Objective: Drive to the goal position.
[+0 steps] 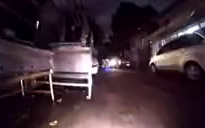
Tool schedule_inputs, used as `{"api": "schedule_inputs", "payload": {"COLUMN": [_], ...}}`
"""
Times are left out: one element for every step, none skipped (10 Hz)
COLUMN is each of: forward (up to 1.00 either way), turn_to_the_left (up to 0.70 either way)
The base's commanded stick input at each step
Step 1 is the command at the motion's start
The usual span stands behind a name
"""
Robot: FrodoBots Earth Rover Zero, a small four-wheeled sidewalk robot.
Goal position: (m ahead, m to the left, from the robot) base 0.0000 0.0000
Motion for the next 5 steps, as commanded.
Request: {"api": "schedule_inputs", "payload": {"forward": [-0.50,-0.20,-0.44,-0.02,0.00], "turn_to_the_left": [0.00,0.00,0.00,0.00,0.00]}}
